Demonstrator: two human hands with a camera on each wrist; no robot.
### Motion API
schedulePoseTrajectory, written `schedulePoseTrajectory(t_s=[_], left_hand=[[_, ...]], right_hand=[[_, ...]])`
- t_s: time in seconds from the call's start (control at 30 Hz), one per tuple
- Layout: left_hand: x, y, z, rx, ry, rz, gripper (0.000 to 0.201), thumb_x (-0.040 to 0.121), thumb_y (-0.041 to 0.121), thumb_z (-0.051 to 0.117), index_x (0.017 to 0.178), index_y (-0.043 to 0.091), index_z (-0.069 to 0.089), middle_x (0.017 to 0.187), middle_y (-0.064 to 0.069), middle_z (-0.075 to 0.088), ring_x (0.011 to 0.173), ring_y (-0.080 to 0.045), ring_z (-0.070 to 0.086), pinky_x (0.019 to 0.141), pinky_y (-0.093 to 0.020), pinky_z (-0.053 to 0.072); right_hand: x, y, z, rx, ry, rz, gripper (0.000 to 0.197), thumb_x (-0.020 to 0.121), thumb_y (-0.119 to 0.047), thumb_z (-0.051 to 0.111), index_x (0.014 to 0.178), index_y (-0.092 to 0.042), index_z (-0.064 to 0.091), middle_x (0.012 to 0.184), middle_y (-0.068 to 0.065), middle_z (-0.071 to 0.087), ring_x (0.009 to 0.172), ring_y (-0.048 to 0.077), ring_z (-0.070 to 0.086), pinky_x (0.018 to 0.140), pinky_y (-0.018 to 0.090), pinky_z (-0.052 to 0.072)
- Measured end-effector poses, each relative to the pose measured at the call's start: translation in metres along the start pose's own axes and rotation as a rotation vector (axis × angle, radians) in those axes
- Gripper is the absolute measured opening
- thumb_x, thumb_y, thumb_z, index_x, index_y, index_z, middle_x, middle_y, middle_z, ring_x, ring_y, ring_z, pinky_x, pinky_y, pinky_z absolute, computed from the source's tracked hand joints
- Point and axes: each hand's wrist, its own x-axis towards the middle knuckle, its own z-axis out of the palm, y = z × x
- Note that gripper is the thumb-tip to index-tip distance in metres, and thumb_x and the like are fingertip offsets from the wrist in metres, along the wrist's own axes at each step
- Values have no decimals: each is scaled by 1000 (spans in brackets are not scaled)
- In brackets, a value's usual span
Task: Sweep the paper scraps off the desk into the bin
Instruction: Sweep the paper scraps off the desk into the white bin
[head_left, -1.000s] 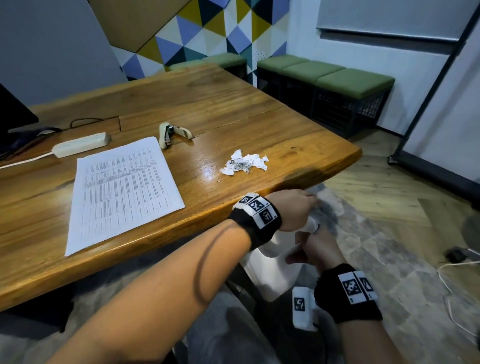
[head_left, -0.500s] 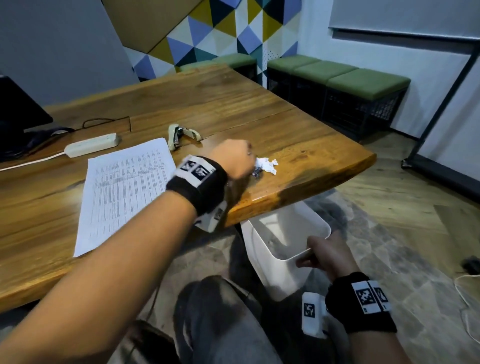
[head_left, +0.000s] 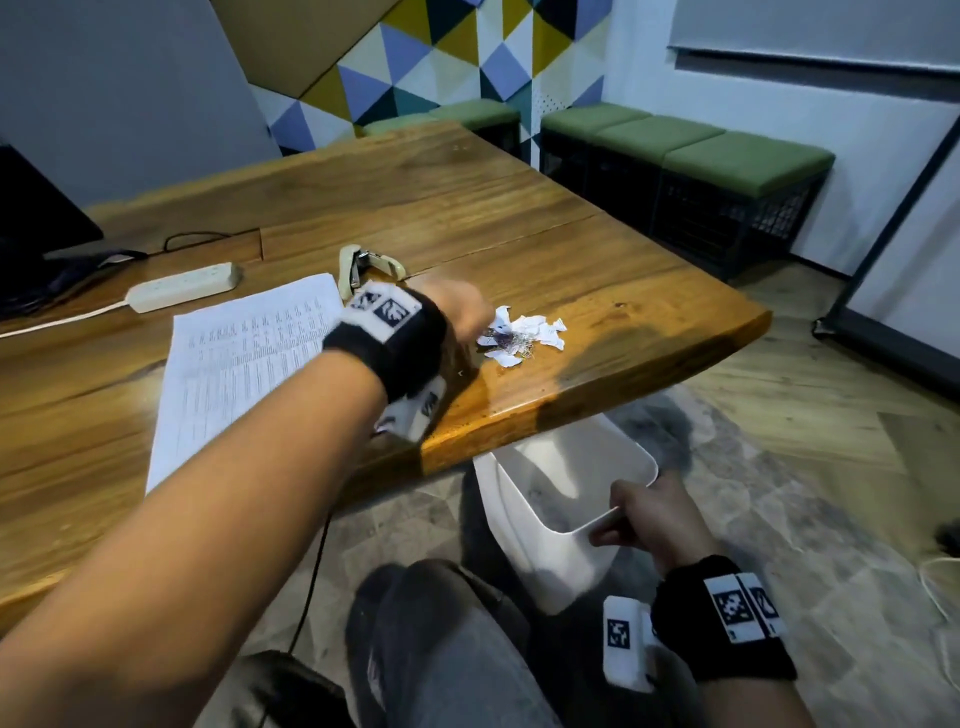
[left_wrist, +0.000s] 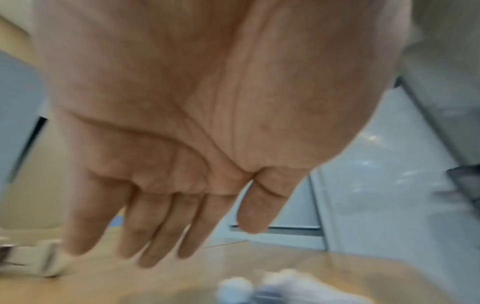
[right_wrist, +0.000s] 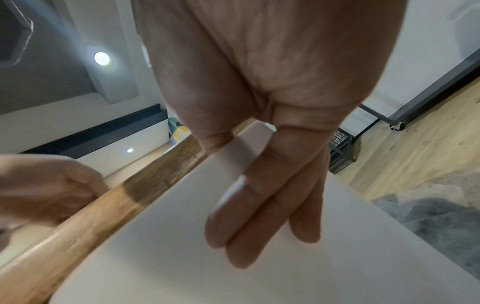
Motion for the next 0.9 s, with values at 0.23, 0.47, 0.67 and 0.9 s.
schedulePoseTrajectory(t_s=[0.23, 0.47, 0.67, 0.9], left_hand=[[46, -15, 9, -67, 50, -25, 56, 104, 42, 34, 134, 1, 57, 141, -16, 56, 129, -32, 52, 107, -38, 39], [36, -2, 8, 103, -28, 50, 78, 98, 63, 18, 133, 6, 58, 142, -13, 55, 130, -31, 49, 114, -43, 33], [41, 22, -4, -48, 84, 158, 56, 104, 45, 29, 142, 9, 50, 147, -14, 51, 134, -29, 49, 111, -39, 37], [36, 43, 14, 197, -119, 261, 27, 96, 11, 51, 111, -4, 68, 115, -16, 70, 102, -33, 66, 88, -39, 53]], right_hand=[[0, -4, 2, -7, -19, -20, 25, 82, 13, 43, 99, -3, 54, 90, 49, 65, 51, 43, 69, 41, 32, 57], [4, -4, 7, -14, -4, -13, 21, 84, 12, 44, 101, 7, 55, 84, 45, 65, 46, 41, 69, 39, 36, 60], [12, 1, 11, -15, -12, 27, 38, 82, 9, 44, 119, 12, 54, 72, 36, 66, 47, 42, 69, 44, 36, 61], [9, 0, 5, 17, -12, -12, 39, 86, 10, 42, 124, 5, 44, 65, 32, 62, 39, 35, 66, 41, 35, 61]])
